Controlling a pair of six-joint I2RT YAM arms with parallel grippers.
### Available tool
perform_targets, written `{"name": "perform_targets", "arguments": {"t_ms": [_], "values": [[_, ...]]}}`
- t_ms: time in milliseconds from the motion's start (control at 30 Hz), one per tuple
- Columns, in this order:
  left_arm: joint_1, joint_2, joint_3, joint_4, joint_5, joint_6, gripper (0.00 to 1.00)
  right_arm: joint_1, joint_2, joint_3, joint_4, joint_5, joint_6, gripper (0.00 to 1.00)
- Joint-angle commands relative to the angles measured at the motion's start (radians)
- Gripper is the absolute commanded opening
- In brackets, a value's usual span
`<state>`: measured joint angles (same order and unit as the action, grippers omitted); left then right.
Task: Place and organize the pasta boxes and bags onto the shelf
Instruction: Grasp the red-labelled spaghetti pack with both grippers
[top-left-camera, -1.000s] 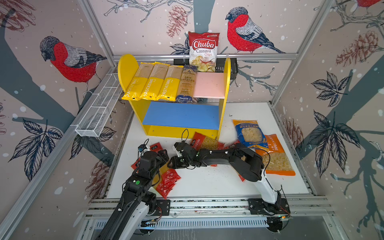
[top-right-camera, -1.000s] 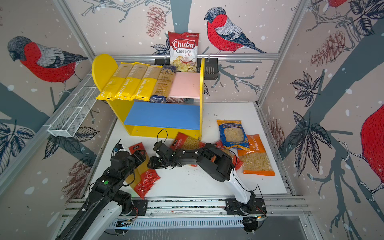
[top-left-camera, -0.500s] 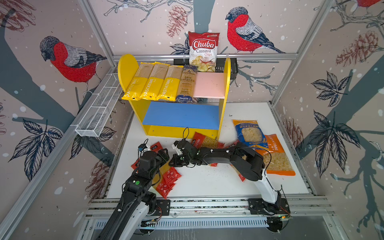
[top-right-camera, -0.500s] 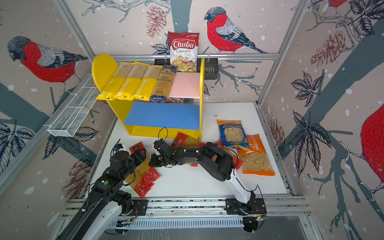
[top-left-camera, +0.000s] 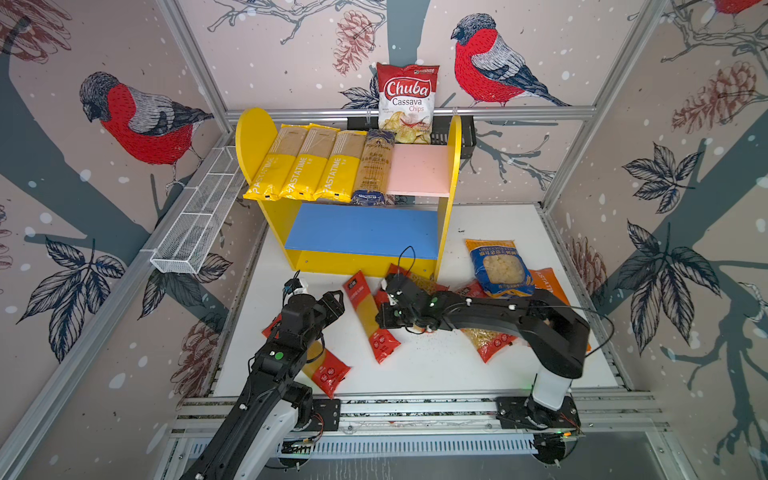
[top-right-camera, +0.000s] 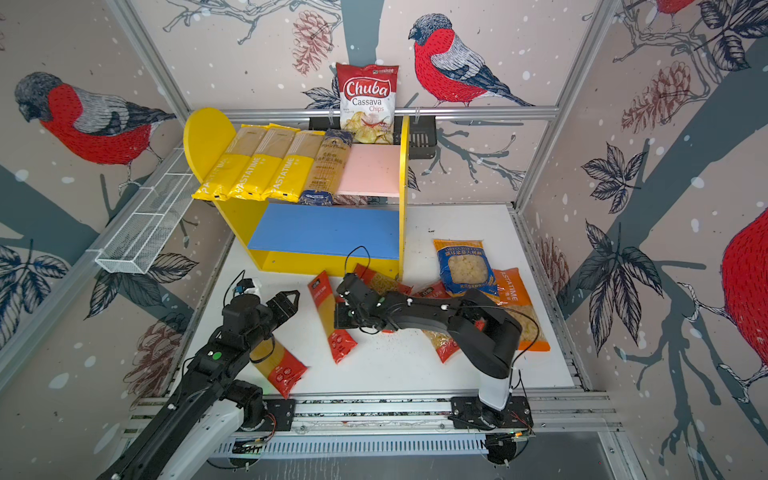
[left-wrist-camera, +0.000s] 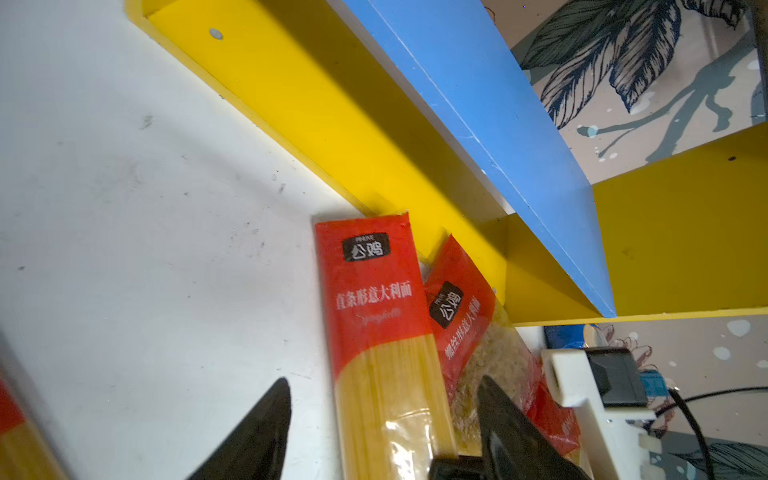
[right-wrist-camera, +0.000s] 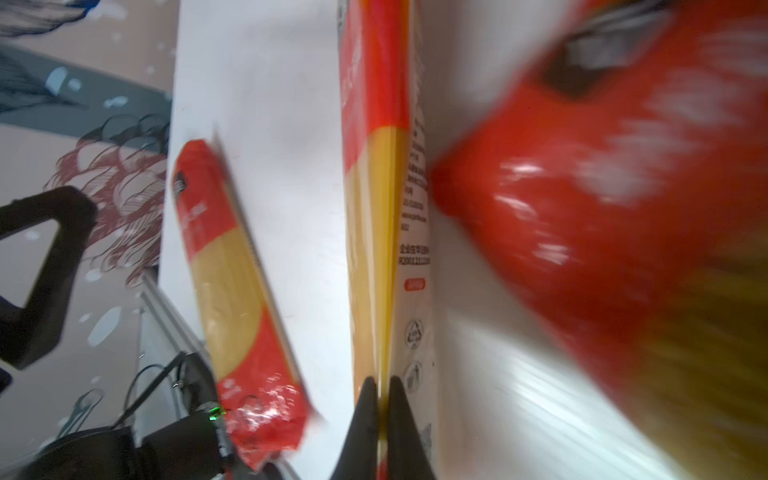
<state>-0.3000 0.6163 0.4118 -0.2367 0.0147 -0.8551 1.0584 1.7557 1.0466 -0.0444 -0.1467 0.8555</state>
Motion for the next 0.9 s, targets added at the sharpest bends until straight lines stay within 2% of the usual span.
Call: {"name": "perform_targets", "arguments": {"t_ms": [0, 133, 267, 400, 633, 733, 867], "values": [[-0.016, 0.03, -0.013, 0.126, 0.083, 0.013, 0.69, -0.03, -0.091, -0.13, 0.099, 0.081, 0.104, 0.0], [-0.087, 0.088, -0.047, 0.224, 0.099, 0.001, 0.7, -0.046, -0.126, -0.269, 0.213, 0.057, 0.208, 0.0], [-0.147, 0.168, -0.098, 0.303, 0.115, -0.029, 0.69, -0.04, -0.098, -0.303, 0.323, -0.039, 0.228, 0.04], [-0.148, 0.187, -0.18, 0.373, 0.137, -0.057, 0.62, -0.054, -0.107, -0.287, 0.324, -0.121, 0.118, 0.18], [-0.148, 0.2, -0.28, 0.488, 0.177, -0.114, 0.51, -0.136, -0.095, -0.253, 0.195, -0.249, -0.103, 0.47], [-0.148, 0.213, -0.302, 0.507, 0.184, -0.123, 0.48, -0.146, -0.063, -0.208, 0.127, -0.272, -0.186, 0.54], [-0.148, 0.223, -0.325, 0.512, 0.179, -0.128, 0.43, -0.149, -0.011, -0.175, 0.101, -0.283, -0.238, 0.58]]}}
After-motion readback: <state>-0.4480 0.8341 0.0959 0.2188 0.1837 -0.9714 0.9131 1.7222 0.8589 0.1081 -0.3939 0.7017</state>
